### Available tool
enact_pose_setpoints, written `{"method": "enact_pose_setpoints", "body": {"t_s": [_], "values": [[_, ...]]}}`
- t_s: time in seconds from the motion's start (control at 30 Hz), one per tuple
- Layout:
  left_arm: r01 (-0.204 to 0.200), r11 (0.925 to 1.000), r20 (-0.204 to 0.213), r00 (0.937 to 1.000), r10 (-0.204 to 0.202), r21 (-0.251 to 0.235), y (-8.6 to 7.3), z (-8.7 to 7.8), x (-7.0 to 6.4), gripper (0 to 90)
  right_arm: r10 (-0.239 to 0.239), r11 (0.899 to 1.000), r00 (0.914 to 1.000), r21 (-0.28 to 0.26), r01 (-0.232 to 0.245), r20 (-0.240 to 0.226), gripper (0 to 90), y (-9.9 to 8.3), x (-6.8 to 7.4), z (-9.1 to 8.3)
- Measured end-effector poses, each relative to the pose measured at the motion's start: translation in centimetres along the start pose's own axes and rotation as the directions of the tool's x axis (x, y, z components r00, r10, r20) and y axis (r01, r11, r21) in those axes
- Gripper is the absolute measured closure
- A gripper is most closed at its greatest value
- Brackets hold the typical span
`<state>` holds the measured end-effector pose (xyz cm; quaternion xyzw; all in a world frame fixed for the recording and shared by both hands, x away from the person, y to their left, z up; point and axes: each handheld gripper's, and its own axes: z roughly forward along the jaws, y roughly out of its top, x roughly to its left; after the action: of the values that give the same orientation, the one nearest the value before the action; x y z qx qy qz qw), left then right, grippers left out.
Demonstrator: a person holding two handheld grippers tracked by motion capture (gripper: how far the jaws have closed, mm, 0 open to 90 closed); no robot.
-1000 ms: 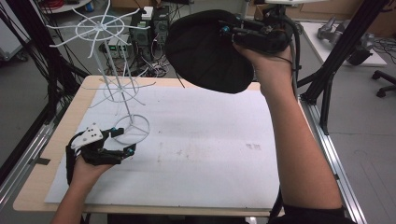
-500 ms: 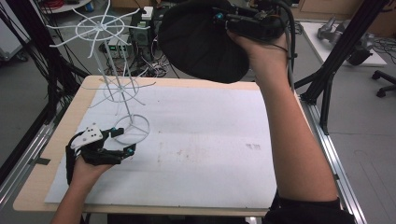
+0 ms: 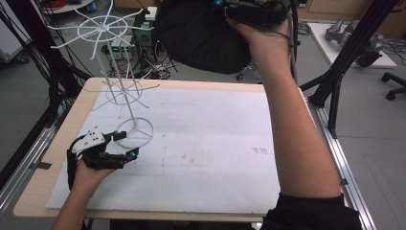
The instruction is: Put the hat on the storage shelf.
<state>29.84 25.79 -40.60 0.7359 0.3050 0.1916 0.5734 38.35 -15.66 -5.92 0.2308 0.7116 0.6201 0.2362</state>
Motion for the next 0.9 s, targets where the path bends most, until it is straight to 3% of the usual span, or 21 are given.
{"method": "enact_pose_setpoints", "body": {"t_s": [0.23,0.47,0.7,0.9], "values": [[-0.002,1.0,0.001,1.0,0.002,0.006,-0.1,0.0,0.0,17.3,-0.001,1.0,1.0,-0.008,0.001,0.001,69.8,1.4,0.1,1.3],[0.005,1.0,0.001,1.0,-0.005,0.004,-0.1,-0.1,0.0,17.3,-0.012,1.0,0.9996,-0.005,0.012,-0.026,69.8,1.8,1.1,3.0],[0.004,1.0,0.001,1.0,-0.004,0.007,-0.2,-0.1,0.0,17.3,-0.01,1.0,0.9983,0.004,0.01,-0.057,69.7,0.7,1.6,4.4],[0.005,0.9999,-0.004,1.0,-0.005,0.009,-0.3,-0.2,0.1,17.3,0.03,1.0,0.9964,0.006,-0.03,-0.08,69.4,-1.6,1.3,4.9]]}}
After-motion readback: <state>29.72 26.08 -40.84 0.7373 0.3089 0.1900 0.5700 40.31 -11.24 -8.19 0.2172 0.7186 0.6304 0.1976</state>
